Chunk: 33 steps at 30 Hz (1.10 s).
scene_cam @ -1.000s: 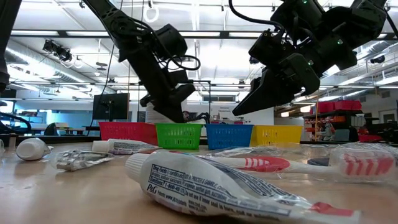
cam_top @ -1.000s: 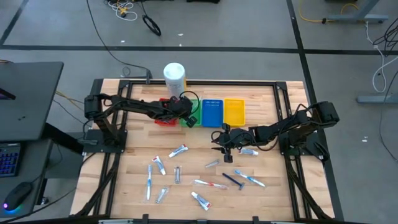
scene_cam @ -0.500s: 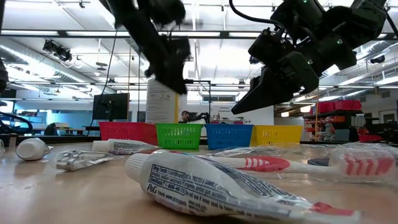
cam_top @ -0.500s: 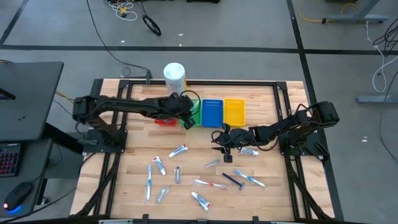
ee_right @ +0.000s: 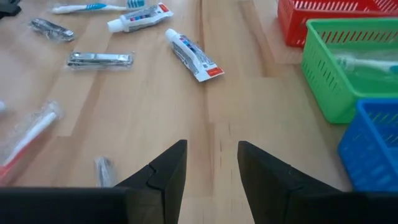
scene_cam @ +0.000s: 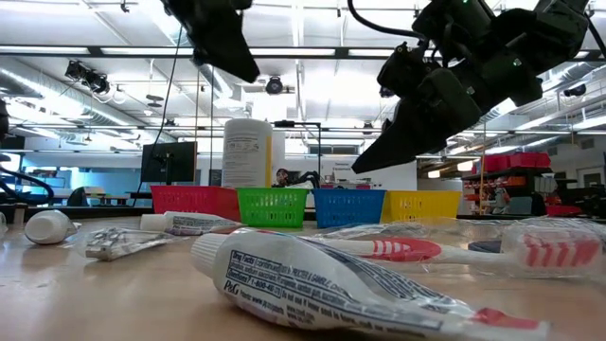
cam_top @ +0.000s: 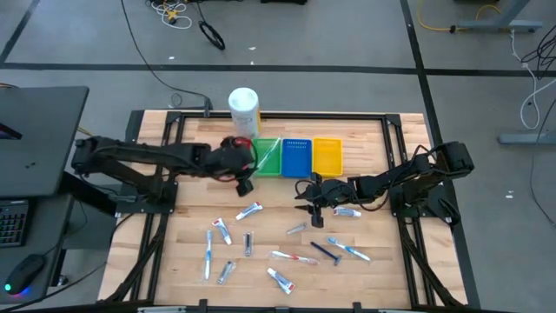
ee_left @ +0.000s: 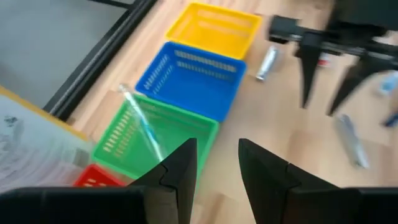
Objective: Pick & Place Travel size toiletries
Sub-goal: Put the white toothpaste into the blue bin
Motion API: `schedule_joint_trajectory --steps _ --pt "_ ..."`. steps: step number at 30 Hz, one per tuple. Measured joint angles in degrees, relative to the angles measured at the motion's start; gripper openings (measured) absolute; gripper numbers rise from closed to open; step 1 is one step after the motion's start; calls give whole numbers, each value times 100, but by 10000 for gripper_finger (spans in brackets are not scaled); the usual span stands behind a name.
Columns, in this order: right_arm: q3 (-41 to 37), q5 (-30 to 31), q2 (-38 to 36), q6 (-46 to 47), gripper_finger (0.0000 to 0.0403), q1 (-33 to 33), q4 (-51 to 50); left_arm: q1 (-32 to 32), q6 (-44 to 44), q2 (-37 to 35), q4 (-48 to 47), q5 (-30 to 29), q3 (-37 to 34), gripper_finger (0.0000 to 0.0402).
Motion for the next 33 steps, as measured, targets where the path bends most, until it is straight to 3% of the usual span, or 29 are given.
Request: schedule_joint_trajectory --steps 7,11,18,24,28,33 --pt "0 -1071 0 426 154 32 -70 -668 -306 -53 -261 -77 -14 128" --pt "0 -1283 -2 503 154 178 -128 -905 -986 58 -265 78 -341 128" --pt "0 -1292 -2 501 154 417 -216 -1167 -2197 136 187 209 -1147 128" --pt "0 -841 0 602 154 543 -301 -1337 -2507 129 685 422 -1801 128" --pt "0 -802 -1 602 154 572 -305 -1391 -2918 140 1238 751 -2273 136" --pt "0 -802 -1 602 154 570 -343 -1586 -3215 136 1669 750 -2707 161"
